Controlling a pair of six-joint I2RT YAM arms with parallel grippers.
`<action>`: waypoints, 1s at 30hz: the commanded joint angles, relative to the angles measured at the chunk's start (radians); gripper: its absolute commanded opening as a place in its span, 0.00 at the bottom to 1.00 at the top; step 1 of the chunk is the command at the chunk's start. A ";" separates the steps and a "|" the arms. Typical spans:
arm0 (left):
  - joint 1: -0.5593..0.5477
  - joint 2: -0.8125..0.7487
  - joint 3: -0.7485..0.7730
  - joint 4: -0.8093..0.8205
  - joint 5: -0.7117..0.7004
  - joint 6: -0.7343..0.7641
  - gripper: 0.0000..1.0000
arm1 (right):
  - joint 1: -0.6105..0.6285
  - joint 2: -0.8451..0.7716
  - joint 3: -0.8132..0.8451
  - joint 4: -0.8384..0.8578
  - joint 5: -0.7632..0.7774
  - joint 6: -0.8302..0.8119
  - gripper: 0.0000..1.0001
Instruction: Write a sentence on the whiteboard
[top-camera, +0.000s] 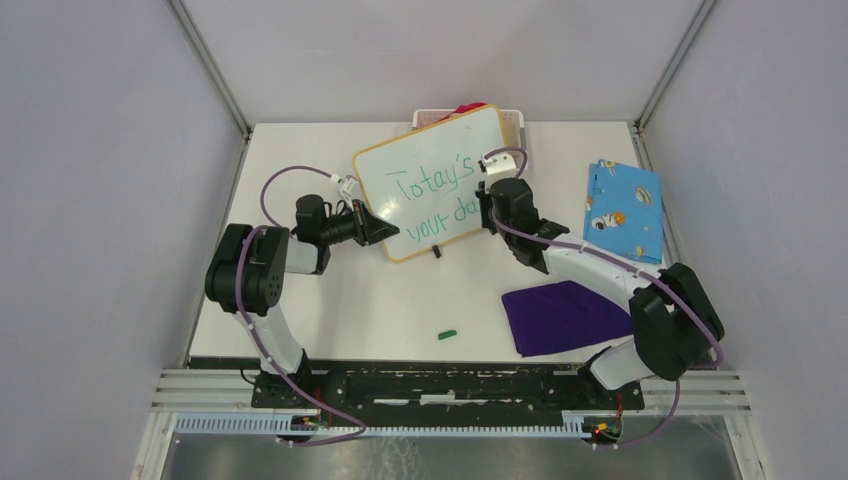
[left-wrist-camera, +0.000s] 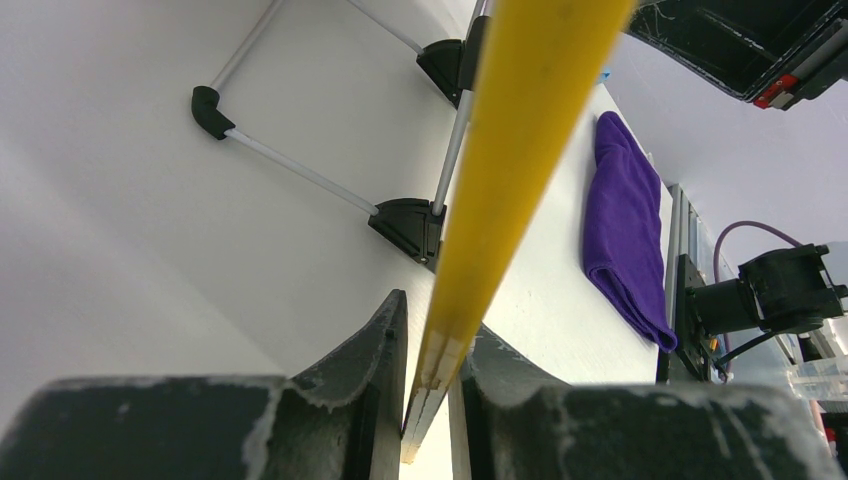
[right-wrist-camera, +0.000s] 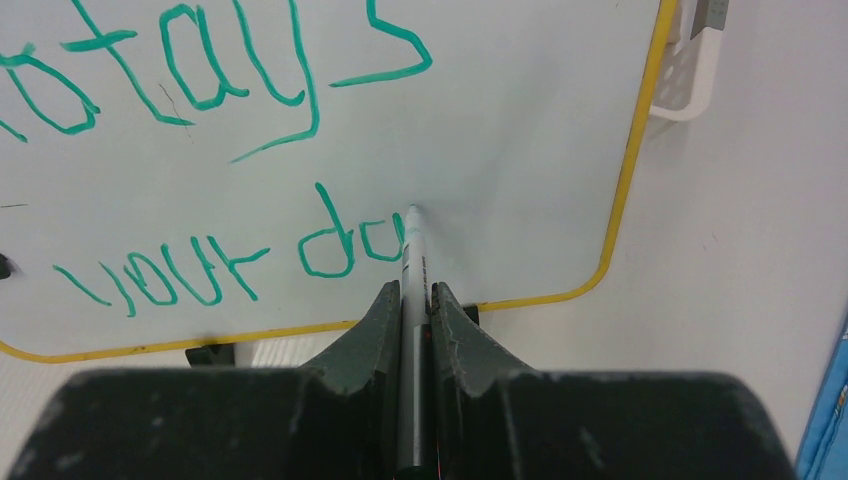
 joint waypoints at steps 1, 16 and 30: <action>-0.015 0.022 0.010 -0.077 -0.063 0.064 0.26 | -0.008 0.010 0.031 0.037 0.000 -0.003 0.00; -0.016 0.022 0.010 -0.078 -0.064 0.063 0.26 | -0.016 0.010 -0.030 0.040 0.013 0.009 0.00; -0.017 0.021 0.010 -0.082 -0.066 0.065 0.26 | -0.023 -0.038 -0.054 0.041 0.036 0.013 0.00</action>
